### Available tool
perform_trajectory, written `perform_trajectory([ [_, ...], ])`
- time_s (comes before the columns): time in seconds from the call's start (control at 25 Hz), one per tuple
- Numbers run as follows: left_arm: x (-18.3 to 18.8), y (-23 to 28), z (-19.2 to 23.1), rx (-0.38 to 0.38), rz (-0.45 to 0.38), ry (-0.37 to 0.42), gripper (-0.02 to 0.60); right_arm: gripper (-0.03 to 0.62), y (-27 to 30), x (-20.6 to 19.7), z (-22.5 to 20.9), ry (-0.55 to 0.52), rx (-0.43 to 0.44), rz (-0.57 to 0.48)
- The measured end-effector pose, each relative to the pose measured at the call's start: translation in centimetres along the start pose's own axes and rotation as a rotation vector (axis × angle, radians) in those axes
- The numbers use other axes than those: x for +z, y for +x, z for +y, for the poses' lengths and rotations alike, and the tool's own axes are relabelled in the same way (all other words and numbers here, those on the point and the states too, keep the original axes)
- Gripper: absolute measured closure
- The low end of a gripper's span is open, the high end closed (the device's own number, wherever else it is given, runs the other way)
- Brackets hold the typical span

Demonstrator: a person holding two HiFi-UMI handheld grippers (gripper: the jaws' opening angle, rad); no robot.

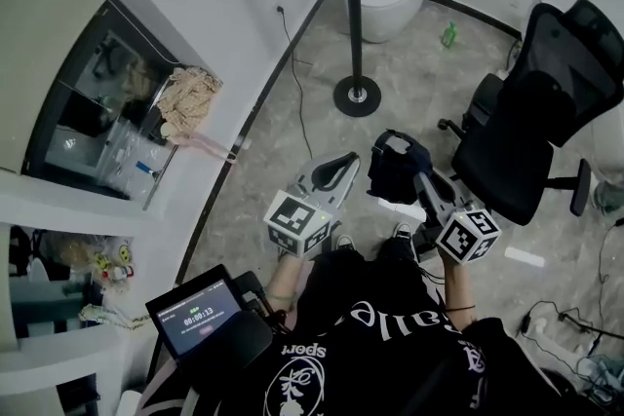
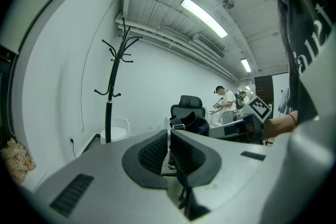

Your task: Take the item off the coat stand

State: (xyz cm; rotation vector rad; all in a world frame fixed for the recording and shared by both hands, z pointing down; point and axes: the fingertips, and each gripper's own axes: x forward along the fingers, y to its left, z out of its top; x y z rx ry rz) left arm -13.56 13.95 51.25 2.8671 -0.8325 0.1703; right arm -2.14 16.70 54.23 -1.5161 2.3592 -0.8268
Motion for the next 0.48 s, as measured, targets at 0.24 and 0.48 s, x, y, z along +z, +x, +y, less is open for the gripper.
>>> perform_trajectory([
  [0.24,1.5,-3.7,1.0,-0.018,-0.015,-0.006,0.575,0.528,1.0,-0.5,4.4,-0.024,-0.016,0.024],
  [0.48,0.7,-5.0,2.1,-0.004,-0.020,-0.014,0.575,0.529,2.6,-1.9,5.9,-0.038,0.007,0.053],
])
